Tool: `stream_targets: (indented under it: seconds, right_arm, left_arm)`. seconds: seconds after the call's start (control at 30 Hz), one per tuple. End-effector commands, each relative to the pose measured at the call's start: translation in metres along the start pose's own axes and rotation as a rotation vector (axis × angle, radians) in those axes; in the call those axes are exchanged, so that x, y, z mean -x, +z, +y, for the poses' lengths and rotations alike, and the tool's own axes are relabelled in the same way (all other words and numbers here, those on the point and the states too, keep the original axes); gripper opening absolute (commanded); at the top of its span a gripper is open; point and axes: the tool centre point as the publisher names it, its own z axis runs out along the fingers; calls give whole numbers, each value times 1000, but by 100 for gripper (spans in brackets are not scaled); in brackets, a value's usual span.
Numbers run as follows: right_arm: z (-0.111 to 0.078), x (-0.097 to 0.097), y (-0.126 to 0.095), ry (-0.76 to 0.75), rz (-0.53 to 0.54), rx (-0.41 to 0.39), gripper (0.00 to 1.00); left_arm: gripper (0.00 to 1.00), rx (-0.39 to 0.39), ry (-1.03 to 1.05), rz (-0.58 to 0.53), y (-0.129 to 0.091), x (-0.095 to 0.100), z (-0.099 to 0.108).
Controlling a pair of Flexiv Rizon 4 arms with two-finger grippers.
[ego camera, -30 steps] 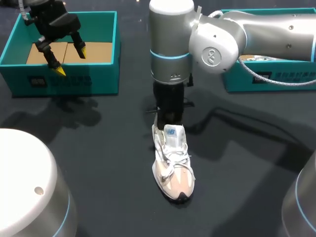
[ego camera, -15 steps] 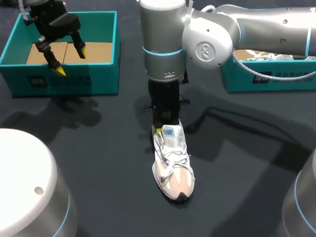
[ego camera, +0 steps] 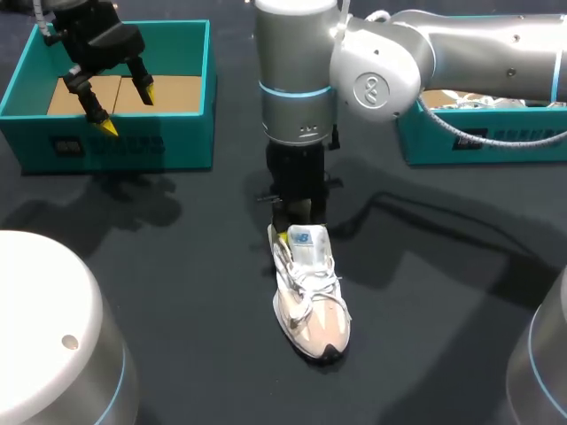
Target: Take the shoe out of the shoebox, open the shoe tongue, remove and reinsert the insole, then place the shoe into the shoebox
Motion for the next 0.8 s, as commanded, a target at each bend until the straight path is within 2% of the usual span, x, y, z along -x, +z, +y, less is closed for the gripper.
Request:
stream_targets:
  seconds: [0.03, 0.13, 0.27, 0.47, 0.7, 0.8]
  right_arm:
    - [-1, -3, 2, -2, -2, -4, 56]
    - [-1, -4, 2, -3, -2, -6, 64]
    - [-1, -4, 2, -12, -2, -11, 68]
    - [4, -3, 3, -30, -11, -27, 82]
    - [11, 0, 7, -40, -5, -51, 81]
    - [14, 0, 6, -44, -5, -55, 86]
  left_arm:
    - [100, 2, 0, 0, 0, -1, 0]
    - [100, 2, 0, 0, 0, -1, 0]
    - [100, 2, 0, 0, 0, -1, 0]
    - [100, 2, 0, 0, 0, -1, 0]
    - [100, 2, 0, 0, 0, -1, 0]
    - [100, 2, 0, 0, 0, -1, 0]
